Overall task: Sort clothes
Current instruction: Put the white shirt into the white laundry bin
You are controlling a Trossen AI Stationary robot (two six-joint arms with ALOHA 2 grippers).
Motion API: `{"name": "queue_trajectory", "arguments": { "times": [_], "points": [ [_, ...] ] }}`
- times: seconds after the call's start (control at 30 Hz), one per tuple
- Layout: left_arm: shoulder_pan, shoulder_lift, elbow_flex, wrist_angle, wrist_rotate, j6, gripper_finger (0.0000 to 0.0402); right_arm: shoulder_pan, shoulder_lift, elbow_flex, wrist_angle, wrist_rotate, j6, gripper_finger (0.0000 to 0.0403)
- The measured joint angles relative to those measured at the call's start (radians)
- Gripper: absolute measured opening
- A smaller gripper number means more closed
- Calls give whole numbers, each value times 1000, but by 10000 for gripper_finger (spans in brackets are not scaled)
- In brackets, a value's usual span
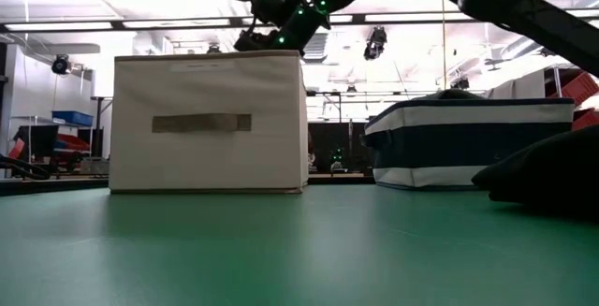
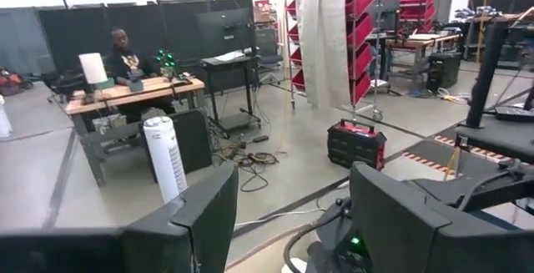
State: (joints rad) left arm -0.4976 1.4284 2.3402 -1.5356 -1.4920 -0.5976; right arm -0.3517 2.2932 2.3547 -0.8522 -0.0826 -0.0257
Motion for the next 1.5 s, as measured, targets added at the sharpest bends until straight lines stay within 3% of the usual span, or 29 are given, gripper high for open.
{"name": "queue_trajectory", "arguments": {
  "times": [0.17,0.33,0.47,0.63,0.83,1.07,1.13,1.2,1.4,1.5],
  "points": [
    [0,4,0,-2,18,-6,208,2,-21,0,-8,-2,-6,231],
    [0,11,0,-33,43,-7,208,2,-70,0,-88,-23,-10,318],
    [0,21,0,-36,72,-7,208,0,-115,0,-234,-43,-11,353],
    [0,36,0,-36,138,13,208,0,-180,0,-387,-48,-13,356],
    [5,73,-16,-36,399,157,173,-4,-313,0,-465,-31,-24,327],
    [91,78,-64,-35,544,219,37,6,-540,1,-444,-20,0,245],
    [155,78,-81,-26,621,239,10,19,-595,1,-433,-20,3,210],
    [236,79,-105,19,707,299,12,32,-644,1,-414,-20,18,168],
    [522,82,-262,313,1080,596,2,87,-713,1,-401,-19,32,31],
    [675,80,-365,329,1213,633,1,119,-715,0,-410,-13,59,17]
  ]
}}
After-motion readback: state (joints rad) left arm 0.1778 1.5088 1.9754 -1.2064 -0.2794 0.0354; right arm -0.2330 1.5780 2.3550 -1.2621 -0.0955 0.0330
